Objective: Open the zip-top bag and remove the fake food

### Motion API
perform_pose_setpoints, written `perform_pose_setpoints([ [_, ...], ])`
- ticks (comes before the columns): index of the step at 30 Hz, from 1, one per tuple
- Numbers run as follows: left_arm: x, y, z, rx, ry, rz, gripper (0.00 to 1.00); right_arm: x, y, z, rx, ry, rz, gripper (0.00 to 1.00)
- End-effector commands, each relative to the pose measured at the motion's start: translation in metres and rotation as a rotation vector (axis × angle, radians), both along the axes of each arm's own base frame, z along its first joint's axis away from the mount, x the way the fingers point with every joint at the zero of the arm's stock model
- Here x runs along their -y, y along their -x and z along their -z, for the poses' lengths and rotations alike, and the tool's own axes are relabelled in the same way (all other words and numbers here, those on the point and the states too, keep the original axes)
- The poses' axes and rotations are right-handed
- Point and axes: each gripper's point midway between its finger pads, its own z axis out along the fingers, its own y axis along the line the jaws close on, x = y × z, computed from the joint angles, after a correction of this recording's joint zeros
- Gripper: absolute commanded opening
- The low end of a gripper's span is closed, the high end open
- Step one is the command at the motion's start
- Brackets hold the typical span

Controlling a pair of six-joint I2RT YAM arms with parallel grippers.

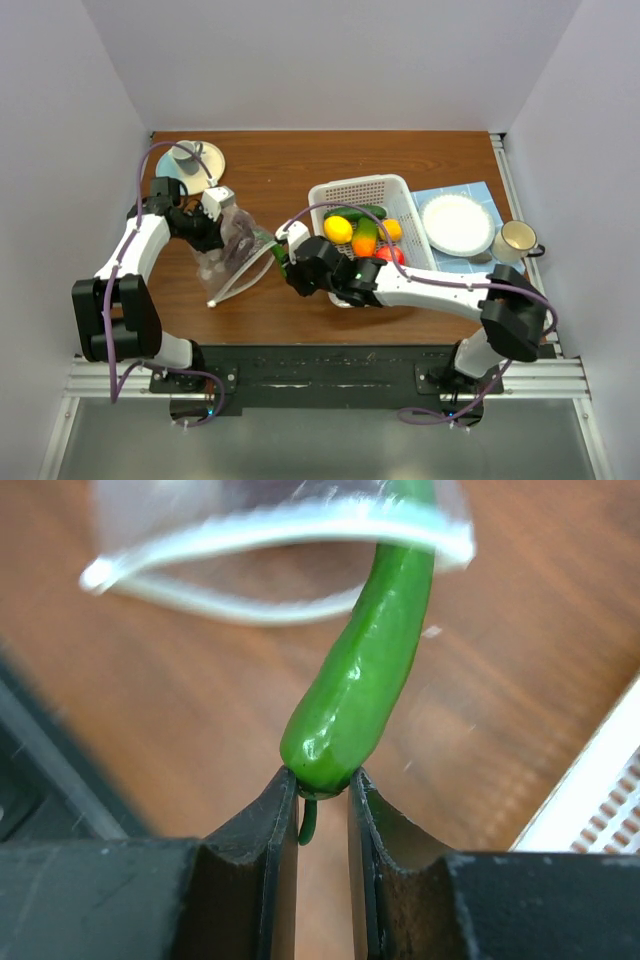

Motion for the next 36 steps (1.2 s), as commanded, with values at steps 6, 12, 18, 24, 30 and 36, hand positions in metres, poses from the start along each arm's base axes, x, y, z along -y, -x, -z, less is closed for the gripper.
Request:
perform_pose_setpoints([
  [6, 0.002, -0.012, -0.011, 0.037, 0.017, -0.007, 0.0, 0.065, 0.047, -0.03, -0.117, 0.084, -0.057, 0.1],
  [12, 0.003, -0.014, -0.013, 0.038, 0.023, -0.007, 0.0, 0.129, 0.033, -0.038, -0.128, 0.108, 0.111, 0.11],
  [18, 0.004, -0.013, -0.012, 0.031, 0.031, -0.005, 0.0, 0.172, -0.008, -0.049, -0.004, 0.133, 0.39, 0.12],
  [24, 0.002, -0.011, -0.02, 0.053, 0.018, -0.006, 0.0, 0.178, -0.05, -0.023, 0.038, 0.209, 0.53, 0.5],
  [30, 0.003, -0.008, -0.02, 0.047, 0.013, 0.007, 0.0, 0.125, -0.054, -0.041, 0.093, 0.17, 0.378, 0.8],
  [36, 0.002, -0.01, -0.023, 0.053, 0.015, -0.003, 0.0, 0.017, 0.008, -0.054, 0.228, 0.107, 0.04, 0.69],
])
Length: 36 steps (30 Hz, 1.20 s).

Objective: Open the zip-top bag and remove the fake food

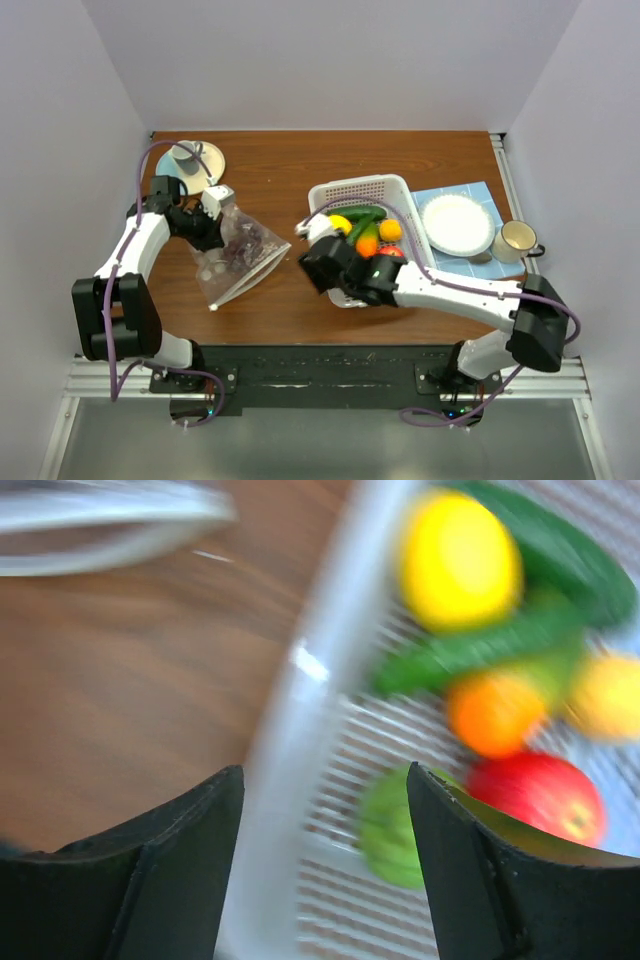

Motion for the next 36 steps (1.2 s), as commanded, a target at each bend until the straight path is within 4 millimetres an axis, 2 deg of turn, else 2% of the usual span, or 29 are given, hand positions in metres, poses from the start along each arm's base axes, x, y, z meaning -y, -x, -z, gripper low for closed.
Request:
perform_pose_setpoints([
  [1, 0.002, -0.009, -0.02, 0.059, 0.01, 0.002, 0.0, -0.093, 0.032, -0.024, 0.101, -0.118, -0.244, 0.68],
  [3, 0.002, -0.007, -0.018, 0.053, 0.01, 0.0, 0.0, -0.107, 0.035, -0.012, 0.083, -0.137, -0.268, 0.68],
  [4, 0.001, -0.007, -0.017, 0.053, 0.008, -0.001, 0.0, -0.117, 0.033, 0.004, 0.074, -0.131, -0.279, 0.67],
  [6, 0.001, -0.005, -0.015, 0.055, -0.001, 0.001, 0.0, -0.126, 0.03, 0.019, 0.069, -0.105, -0.275, 0.65],
  [7, 0.001, -0.004, -0.014, 0.051, -0.002, 0.001, 0.0, -0.131, 0.026, 0.035, 0.065, -0.081, -0.272, 0.65],
  [10, -0.002, -0.004, -0.013, 0.052, -0.013, 0.0, 0.0, -0.147, 0.018, 0.044, 0.091, -0.073, -0.276, 0.63],
  [11, -0.002, -0.004, -0.011, 0.05, -0.016, 0.0, 0.0, -0.151, 0.015, 0.055, 0.093, -0.042, -0.277, 0.63],
  [15, -0.008, -0.005, -0.002, 0.054, -0.049, -0.002, 0.0, -0.171, 0.003, 0.06, 0.127, -0.051, -0.263, 0.62],
  [17, -0.011, -0.002, 0.014, 0.028, -0.066, -0.007, 0.0, -0.182, -0.001, 0.051, 0.139, -0.081, -0.258, 0.62],
  [21, -0.014, -0.002, 0.031, -0.009, -0.084, -0.004, 0.0, -0.199, -0.003, 0.055, 0.135, -0.094, -0.277, 0.62],
  [32, -0.013, -0.002, 0.032, -0.011, -0.081, -0.001, 0.0, -0.219, -0.013, 0.053, 0.151, -0.124, -0.262, 0.63],
  [36, -0.013, -0.001, 0.033, -0.017, -0.082, 0.002, 0.0, -0.225, -0.019, 0.058, 0.121, -0.174, -0.243, 0.72],
])
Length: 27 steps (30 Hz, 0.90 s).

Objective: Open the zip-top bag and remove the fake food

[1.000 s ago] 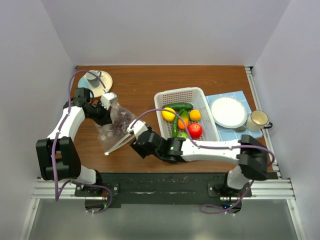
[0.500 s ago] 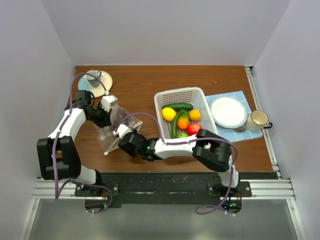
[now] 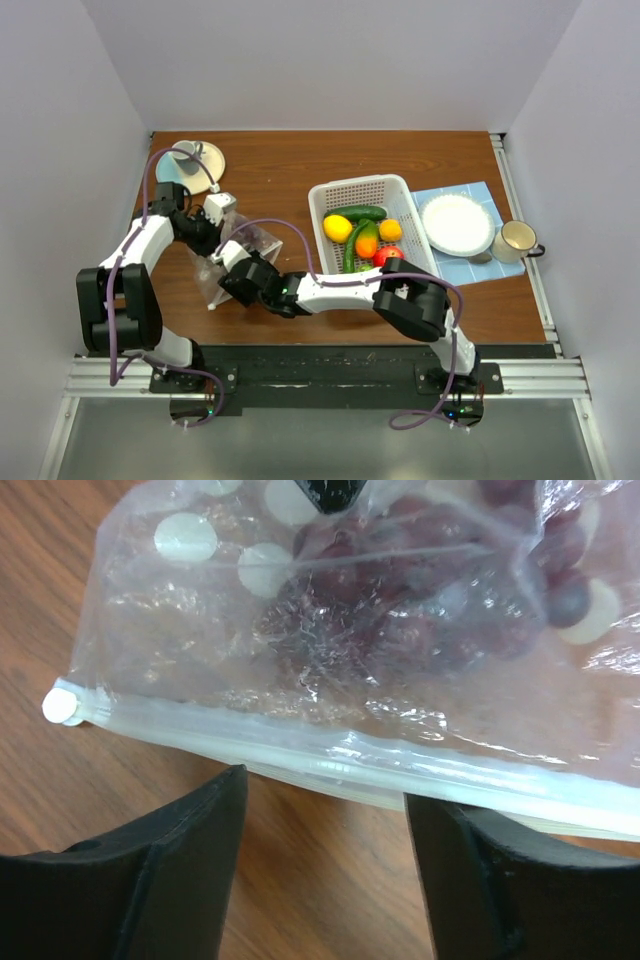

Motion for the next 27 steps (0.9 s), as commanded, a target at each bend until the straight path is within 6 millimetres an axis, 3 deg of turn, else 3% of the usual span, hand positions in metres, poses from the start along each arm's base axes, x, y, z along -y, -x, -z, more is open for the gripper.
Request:
perform_pose_setpoints([
  [1, -0.001, 0.001, 0.003, 0.009, -0.015, 0.022, 0.0, -0.02, -0.017, -0.024, 0.004, -0.132, 0.042, 0.74],
  [6, 0.0, 0.003, 0.002, 0.007, -0.011, 0.025, 0.0, -0.027, -0.029, -0.012, -0.057, -0.186, 0.105, 0.77],
  [16, 0.002, 0.005, -0.004, 0.022, -0.004, 0.028, 0.0, -0.065, -0.018, -0.014, -0.216, -0.311, 0.084, 0.67],
  [23, 0.003, 0.005, -0.007, 0.029, 0.004, 0.03, 0.0, -0.068, -0.02, -0.003, -0.257, -0.313, 0.135, 0.56],
  [27, 0.004, 0.006, -0.006, 0.026, 0.013, 0.032, 0.0, -0.058, -0.03, 0.006, -0.229, -0.261, 0.212, 0.46],
])
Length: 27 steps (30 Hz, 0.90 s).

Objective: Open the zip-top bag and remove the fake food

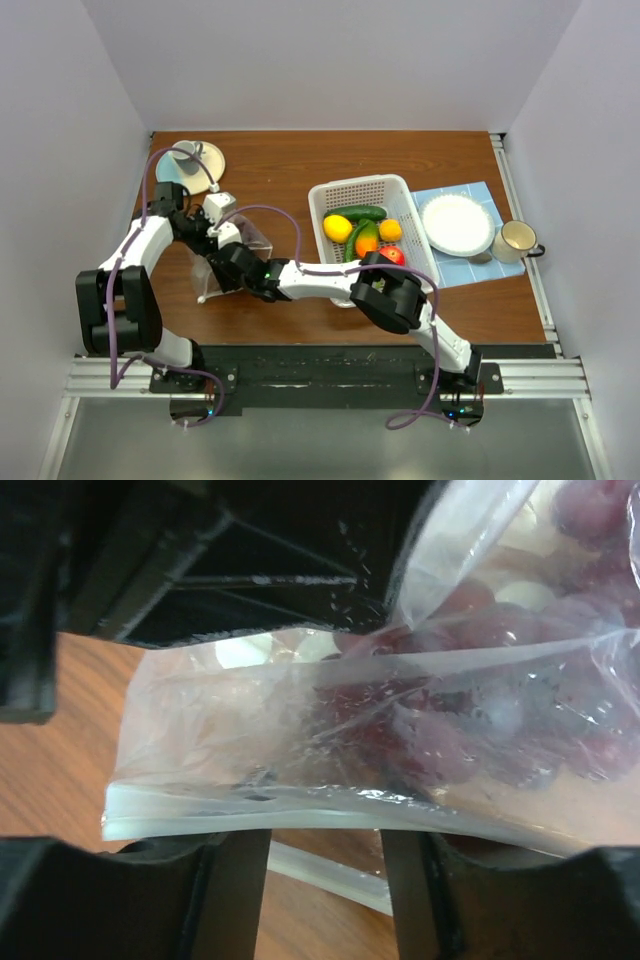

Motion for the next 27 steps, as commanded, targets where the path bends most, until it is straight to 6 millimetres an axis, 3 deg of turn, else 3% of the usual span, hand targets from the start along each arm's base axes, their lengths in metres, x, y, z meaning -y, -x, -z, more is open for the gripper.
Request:
perform_pose_setpoints([
  [1, 0.005, 0.007, -0.002, 0.003, 0.023, 0.02, 0.0, 0.004, -0.012, -0.003, 0.01, 0.017, 0.095, 0.46],
  [10, 0.005, 0.01, -0.001, 0.004, 0.018, 0.029, 0.0, 0.019, -0.023, -0.004, 0.051, 0.04, 0.165, 0.4],
  [16, 0.007, 0.01, -0.001, 0.0, 0.031, 0.028, 0.0, 0.035, -0.027, -0.011, 0.078, 0.041, 0.18, 0.18],
  [19, 0.008, 0.011, 0.0, -0.003, 0.031, 0.029, 0.0, 0.047, -0.027, -0.01, 0.087, 0.049, 0.188, 0.0],
  [20, 0.008, 0.011, 0.001, -0.005, 0.031, 0.029, 0.0, 0.05, -0.029, -0.017, 0.087, 0.038, 0.195, 0.0],
  [22, 0.008, 0.012, 0.001, -0.006, 0.031, 0.031, 0.0, 0.046, -0.027, -0.018, 0.068, -0.008, 0.164, 0.0],
  [24, 0.008, 0.012, 0.0, -0.005, 0.033, 0.03, 0.0, 0.041, -0.025, -0.02, 0.045, -0.034, 0.135, 0.09],
  [25, 0.008, 0.012, 0.0, -0.006, 0.031, 0.029, 0.0, 0.037, -0.025, -0.024, 0.048, -0.052, 0.122, 0.16],
  [26, 0.007, 0.012, -0.001, -0.005, 0.031, 0.028, 0.0, 0.033, -0.024, -0.026, 0.044, -0.065, 0.109, 0.33],
  [27, 0.008, 0.012, -0.002, -0.003, 0.03, 0.028, 0.0, 0.029, -0.025, -0.029, 0.043, -0.074, 0.102, 0.42],
])
